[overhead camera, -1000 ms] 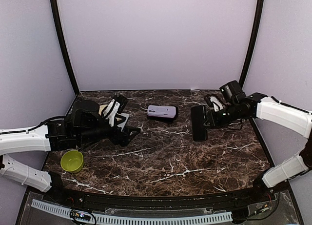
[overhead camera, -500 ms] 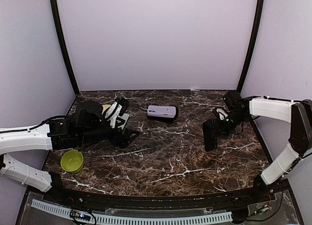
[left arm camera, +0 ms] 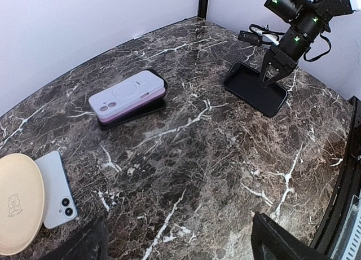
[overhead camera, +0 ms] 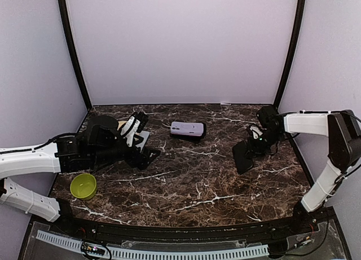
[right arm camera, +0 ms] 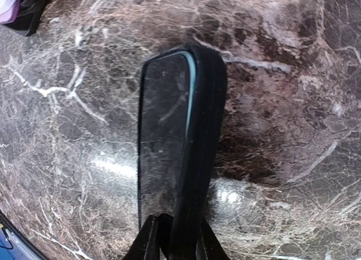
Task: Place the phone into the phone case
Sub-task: Place the phone with the phone case at the center of the board.
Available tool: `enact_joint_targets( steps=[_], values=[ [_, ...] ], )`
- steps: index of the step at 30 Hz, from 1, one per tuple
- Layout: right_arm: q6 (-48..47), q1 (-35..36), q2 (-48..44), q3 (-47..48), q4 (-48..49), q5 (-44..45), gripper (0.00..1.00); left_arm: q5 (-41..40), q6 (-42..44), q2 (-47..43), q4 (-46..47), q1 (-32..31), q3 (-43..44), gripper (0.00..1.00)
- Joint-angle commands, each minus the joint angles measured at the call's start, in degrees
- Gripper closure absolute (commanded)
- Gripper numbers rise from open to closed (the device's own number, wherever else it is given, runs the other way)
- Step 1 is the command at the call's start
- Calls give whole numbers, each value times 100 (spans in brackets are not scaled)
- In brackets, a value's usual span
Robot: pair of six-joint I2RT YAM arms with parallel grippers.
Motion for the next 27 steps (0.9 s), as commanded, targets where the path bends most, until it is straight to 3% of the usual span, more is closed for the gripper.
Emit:
enact_joint_targets(
  steps=[1, 11, 13, 18, 19, 20, 21, 27],
  values=[
    [-63, -20, 362, -263, -81, 846, 77, -47, -14, -109, -191, 44, 151, 10],
    [20, -19, 363, -433, -13, 1259, 67, -28, -35, -150, -226, 105, 137, 10],
    [57, -21, 347, -429, -65, 1483, 55, -36, -34, -166, -237, 113, 131, 10],
    [103, 9, 207, -402, -140, 1865, 38, -13, -58, -202, -236, 138, 112, 10],
    [100, 38, 172, -382, -152, 1926, 25, 8, -59, -207, -234, 148, 105, 10],
    [107, 101, 126, -356, -154, 1998, 6, 13, -67, -212, -228, 147, 103, 10],
    [120, 180, 73, -341, -153, 2050, 2, 17, -68, -210, -225, 157, 98, 10],
    [323, 623, -24, -118, -42, 2082, 1, 80, -98, -156, -200, 179, 101, 10]
  ],
)
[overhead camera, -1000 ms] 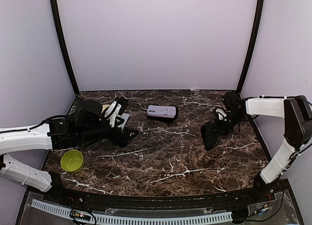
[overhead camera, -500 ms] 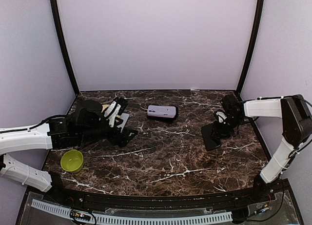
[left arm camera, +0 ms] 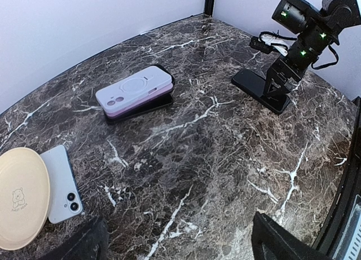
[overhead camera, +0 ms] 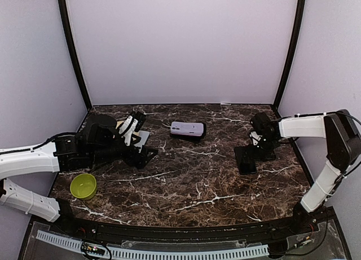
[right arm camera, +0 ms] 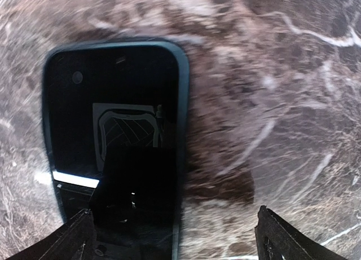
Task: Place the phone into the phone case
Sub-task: Adjust the phone with the phone case at the center of the board.
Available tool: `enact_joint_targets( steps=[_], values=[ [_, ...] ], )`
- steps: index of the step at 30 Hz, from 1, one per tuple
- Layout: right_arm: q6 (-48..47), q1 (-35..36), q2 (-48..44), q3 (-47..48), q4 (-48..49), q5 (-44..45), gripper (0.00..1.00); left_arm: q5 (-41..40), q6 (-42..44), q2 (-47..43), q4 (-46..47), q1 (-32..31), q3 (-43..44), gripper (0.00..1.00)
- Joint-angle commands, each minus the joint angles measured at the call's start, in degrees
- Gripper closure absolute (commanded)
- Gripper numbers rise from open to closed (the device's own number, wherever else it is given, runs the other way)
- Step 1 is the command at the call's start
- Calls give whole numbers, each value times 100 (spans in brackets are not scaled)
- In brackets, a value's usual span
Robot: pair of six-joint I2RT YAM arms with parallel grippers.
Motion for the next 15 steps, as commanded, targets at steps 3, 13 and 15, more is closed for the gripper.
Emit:
enact_joint_targets(
  steps=[3, 13, 15],
  values=[
    [256, 437, -57, 305, -6, 319, 2, 97, -112, -69, -43, 42, 104, 10],
    [406, 513, 515, 487, 213, 342, 1, 93, -120, -94, -85, 56, 77, 10],
    [424, 512, 626, 481, 266, 316, 1, 94, -120, -96, -94, 52, 64, 10]
  ],
)
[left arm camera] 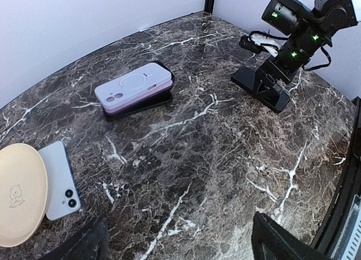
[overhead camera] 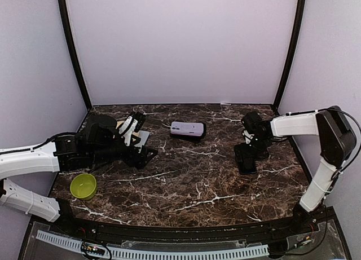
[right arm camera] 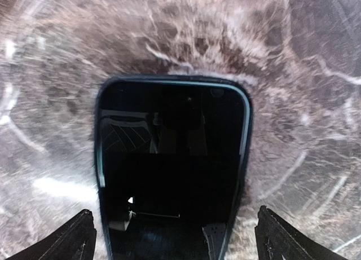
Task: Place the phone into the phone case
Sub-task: Adjust the phone with the phone case at the center of the board.
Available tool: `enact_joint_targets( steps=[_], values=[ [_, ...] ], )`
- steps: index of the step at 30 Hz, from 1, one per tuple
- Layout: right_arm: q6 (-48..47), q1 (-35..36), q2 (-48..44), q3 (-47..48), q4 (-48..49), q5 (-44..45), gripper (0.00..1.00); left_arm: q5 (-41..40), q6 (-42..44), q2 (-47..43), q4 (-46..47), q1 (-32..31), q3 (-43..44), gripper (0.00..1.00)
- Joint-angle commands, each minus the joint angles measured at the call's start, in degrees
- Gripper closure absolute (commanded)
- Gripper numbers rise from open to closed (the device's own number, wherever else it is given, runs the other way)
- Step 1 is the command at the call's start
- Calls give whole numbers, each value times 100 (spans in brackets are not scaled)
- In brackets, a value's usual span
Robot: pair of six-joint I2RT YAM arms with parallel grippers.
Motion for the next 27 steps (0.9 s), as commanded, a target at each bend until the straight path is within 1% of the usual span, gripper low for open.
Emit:
enact_joint_targets(
  steps=[1, 3, 5, 7, 11, 15, 20, 23, 27],
  values=[
    [142, 31, 299, 69, 146, 47, 1, 39, -34, -95, -37, 38, 61, 10],
    [147, 31, 358, 41, 197, 38, 3, 46, -35, -88, -37, 41, 54, 10],
    [159, 39, 411, 26, 194, 122, 6, 59, -33, -72, -31, 44, 57, 10],
    [192, 39, 432, 13, 141, 311, 11, 73, -34, -53, -29, 49, 65, 10],
    [191, 25, 355, -48, 77, 582, 24, 78, -26, -30, -36, 55, 77, 10],
    [169, -68, 206, -117, 16, 737, 29, 59, -15, -29, -44, 62, 61, 10],
    [72, -236, 62, -204, -19, 737, 30, 76, -44, -9, -79, 81, 38, 10],
    [-23, -258, 33, -172, -51, 717, 28, 85, -69, 5, -84, 110, 13, 10],
    [-220, -259, -31, -29, -112, 613, 14, 118, -94, 61, -81, 143, -3, 10]
  ],
)
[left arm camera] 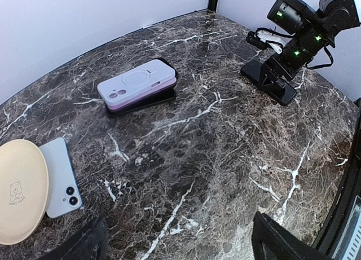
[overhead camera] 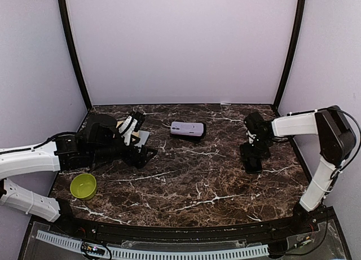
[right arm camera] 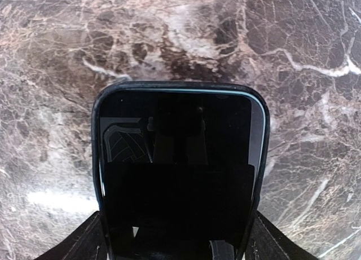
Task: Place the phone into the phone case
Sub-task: Adjust the phone with the phone case at the center of the board, then adjust the phone case with another phone case.
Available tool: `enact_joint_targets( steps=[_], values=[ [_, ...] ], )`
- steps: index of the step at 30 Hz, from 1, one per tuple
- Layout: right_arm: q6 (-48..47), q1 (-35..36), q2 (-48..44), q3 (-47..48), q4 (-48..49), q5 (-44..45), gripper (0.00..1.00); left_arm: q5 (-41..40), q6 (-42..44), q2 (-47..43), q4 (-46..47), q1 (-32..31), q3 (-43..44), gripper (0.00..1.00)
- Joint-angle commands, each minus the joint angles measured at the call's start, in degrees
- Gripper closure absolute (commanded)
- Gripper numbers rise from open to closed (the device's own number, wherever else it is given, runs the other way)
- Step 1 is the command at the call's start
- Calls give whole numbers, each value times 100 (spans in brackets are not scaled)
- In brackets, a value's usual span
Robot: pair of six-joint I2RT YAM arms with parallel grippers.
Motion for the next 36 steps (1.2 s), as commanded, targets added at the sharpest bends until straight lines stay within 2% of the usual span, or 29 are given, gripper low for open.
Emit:
enact_joint_targets(
  steps=[1, 3, 9, 14, 20, 25, 32, 36],
  values=[
    [-314, -33, -205, 101, -264, 204, 11, 87, -63, 65, -61, 71, -3, 10],
    [-390, -30, -294, 234, -330, 221, 8, 110, -70, 116, -75, 101, 5, 10],
    [-607, 177, -547, 780, -406, -21, 7, 223, -107, 354, -107, 208, 71, 9],
    [-682, 272, -734, 1221, 47, -1455, 11, 388, -146, 707, -294, 308, 307, 9],
    [-244, 272, -687, 1434, 958, -2746, 21, 584, -135, 1066, -841, 429, 874, 9],
    [299, 272, -255, 1656, 1602, -3417, 38, 949, -264, 1306, -1227, 736, 1174, 9],
    [663, 272, 863, 2502, 1902, -3609, 61, 1461, -78, 1962, -1024, 1275, 1566, 10],
    [767, 272, 1574, 3320, 1670, -3682, 63, 1545, 164, 2612, -852, 1558, 2120, 12]
  ],
)
